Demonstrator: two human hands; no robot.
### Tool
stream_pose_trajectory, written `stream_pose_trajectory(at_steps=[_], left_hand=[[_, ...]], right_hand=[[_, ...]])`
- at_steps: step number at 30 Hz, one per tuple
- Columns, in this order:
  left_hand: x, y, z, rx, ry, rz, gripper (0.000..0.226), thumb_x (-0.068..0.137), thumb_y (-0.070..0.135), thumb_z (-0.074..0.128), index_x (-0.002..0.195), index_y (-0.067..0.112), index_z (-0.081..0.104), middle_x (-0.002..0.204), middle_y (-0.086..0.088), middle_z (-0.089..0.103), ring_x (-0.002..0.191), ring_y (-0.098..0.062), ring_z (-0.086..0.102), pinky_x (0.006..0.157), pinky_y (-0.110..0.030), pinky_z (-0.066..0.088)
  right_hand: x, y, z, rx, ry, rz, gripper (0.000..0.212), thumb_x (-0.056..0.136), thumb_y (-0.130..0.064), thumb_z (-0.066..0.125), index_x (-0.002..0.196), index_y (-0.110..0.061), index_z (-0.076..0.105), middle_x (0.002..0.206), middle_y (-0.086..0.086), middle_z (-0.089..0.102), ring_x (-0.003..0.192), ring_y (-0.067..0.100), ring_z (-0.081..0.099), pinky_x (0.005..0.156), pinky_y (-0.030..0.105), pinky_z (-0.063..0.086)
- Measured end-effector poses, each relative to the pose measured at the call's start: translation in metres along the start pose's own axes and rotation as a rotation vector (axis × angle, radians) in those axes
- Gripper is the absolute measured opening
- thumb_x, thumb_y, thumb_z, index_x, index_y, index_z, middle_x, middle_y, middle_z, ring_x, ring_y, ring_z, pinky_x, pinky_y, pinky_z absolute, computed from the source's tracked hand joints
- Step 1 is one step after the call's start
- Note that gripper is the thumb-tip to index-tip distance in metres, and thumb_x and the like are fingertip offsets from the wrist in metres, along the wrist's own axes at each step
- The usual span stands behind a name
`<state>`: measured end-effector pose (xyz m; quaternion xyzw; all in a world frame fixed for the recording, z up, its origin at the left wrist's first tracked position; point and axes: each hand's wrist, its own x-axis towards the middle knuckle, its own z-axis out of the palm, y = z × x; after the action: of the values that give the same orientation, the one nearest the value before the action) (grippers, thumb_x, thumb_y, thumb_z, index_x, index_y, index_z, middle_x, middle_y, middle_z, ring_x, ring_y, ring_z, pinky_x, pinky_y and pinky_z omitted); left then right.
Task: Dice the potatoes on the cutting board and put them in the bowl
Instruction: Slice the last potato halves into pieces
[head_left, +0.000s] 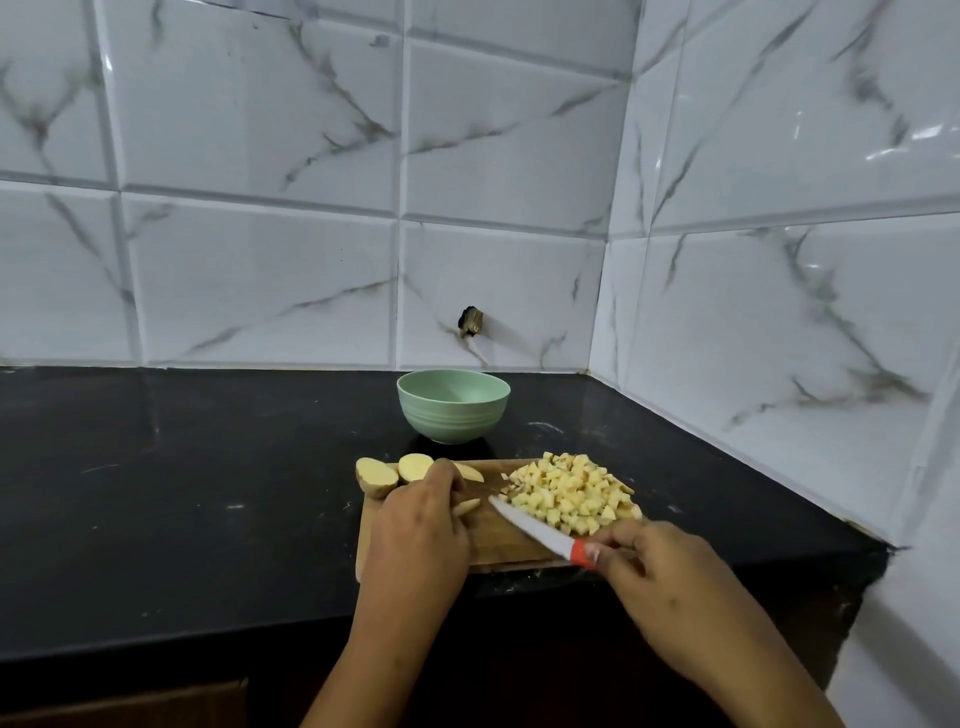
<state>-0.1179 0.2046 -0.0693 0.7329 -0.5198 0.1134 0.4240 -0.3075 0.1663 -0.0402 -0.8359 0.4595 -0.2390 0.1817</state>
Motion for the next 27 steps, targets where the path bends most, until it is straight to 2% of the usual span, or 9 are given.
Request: stream_pose_trajectory(at_steps=[3,6,10,12,16,21,22,24,27], left_hand=[[-0.001,-0.001,-0.001,-0.036,-0.031,0.028,0.019,0.086,0.006,0.055,0.099,0.02,0.056,0.088,0.009,0.064,0.084,-0.006,0.059,0.075,-0.026,0.049],[-0.001,-0.001,-0.003,-0.066,-0.047,0.053,0.02,0.083,0.005,0.058,0.097,0.02,0.056,0.088,0.012,0.064,0.082,-0.004,0.059,0.072,-0.021,0.048],[0.001,-0.004,-0.003,-0.093,-0.058,0.053,0.021,0.08,0.008,0.063,0.095,0.02,0.056,0.08,0.015,0.062,0.074,-0.001,0.059,0.065,-0.011,0.044],[0.002,-0.004,-0.003,-0.102,-0.053,0.046,0.021,0.08,0.012,0.068,0.096,0.021,0.057,0.078,0.018,0.059,0.071,0.002,0.056,0.065,-0.005,0.041],[0.003,-0.005,-0.001,-0.077,-0.054,0.024,0.018,0.082,0.015,0.068,0.099,0.02,0.063,0.089,0.011,0.067,0.084,-0.003,0.061,0.074,-0.013,0.045],[0.003,-0.005,0.0,-0.091,-0.044,0.004,0.013,0.08,0.015,0.071,0.09,0.019,0.064,0.084,0.011,0.068,0.082,-0.003,0.061,0.068,-0.007,0.04],[0.002,-0.004,-0.001,-0.093,-0.034,0.0,0.013,0.079,0.015,0.072,0.088,0.02,0.063,0.082,0.013,0.067,0.081,-0.002,0.062,0.07,-0.009,0.041],[0.001,-0.003,-0.002,-0.1,-0.014,-0.011,0.018,0.076,0.015,0.075,0.081,0.024,0.059,0.076,0.016,0.064,0.08,-0.003,0.063,0.079,-0.022,0.046],[0.0,-0.002,-0.003,-0.116,-0.008,-0.019,0.026,0.074,0.015,0.076,0.077,0.028,0.054,0.073,0.016,0.064,0.079,-0.003,0.064,0.083,-0.036,0.048]], right_hand=[[0.004,0.0,0.002,-0.013,0.058,-0.008,0.022,0.098,-0.044,0.046,0.103,-0.033,0.065,0.072,-0.008,0.061,0.056,0.006,0.052,0.053,0.022,0.041],[-0.002,-0.009,0.008,0.029,0.074,-0.07,0.022,0.097,-0.044,0.046,0.11,-0.035,0.062,0.074,-0.011,0.06,0.058,0.004,0.051,0.051,0.019,0.038],[-0.014,-0.023,0.023,-0.035,0.153,-0.136,0.038,0.101,-0.04,0.037,0.139,-0.04,0.041,0.109,-0.014,0.06,0.09,0.001,0.056,0.074,0.018,0.047],[-0.016,-0.029,0.026,-0.087,0.146,-0.132,0.044,0.103,-0.036,0.034,0.146,-0.041,0.029,0.116,-0.012,0.058,0.099,0.004,0.056,0.079,0.02,0.047],[-0.013,-0.034,0.034,-0.227,0.087,-0.125,0.051,0.104,-0.027,0.033,0.15,-0.04,0.017,0.113,-0.008,0.059,0.097,0.01,0.058,0.074,0.025,0.047],[-0.007,-0.036,0.043,-0.366,0.01,-0.145,0.064,0.099,-0.009,0.037,0.152,-0.031,0.01,0.115,0.0,0.058,0.099,0.018,0.058,0.067,0.027,0.04],[-0.005,-0.035,0.042,-0.365,0.031,-0.155,0.062,0.099,-0.01,0.037,0.152,-0.032,0.013,0.113,-0.001,0.058,0.094,0.017,0.057,0.064,0.025,0.039],[-0.003,-0.031,0.039,-0.336,0.098,-0.171,0.057,0.101,-0.016,0.037,0.151,-0.035,0.018,0.108,-0.004,0.059,0.081,0.013,0.05,0.052,0.021,0.033],[-0.007,-0.028,0.037,-0.289,0.122,-0.172,0.057,0.102,-0.019,0.037,0.151,-0.038,0.015,0.104,-0.005,0.057,0.08,0.011,0.047,0.057,0.023,0.036]])
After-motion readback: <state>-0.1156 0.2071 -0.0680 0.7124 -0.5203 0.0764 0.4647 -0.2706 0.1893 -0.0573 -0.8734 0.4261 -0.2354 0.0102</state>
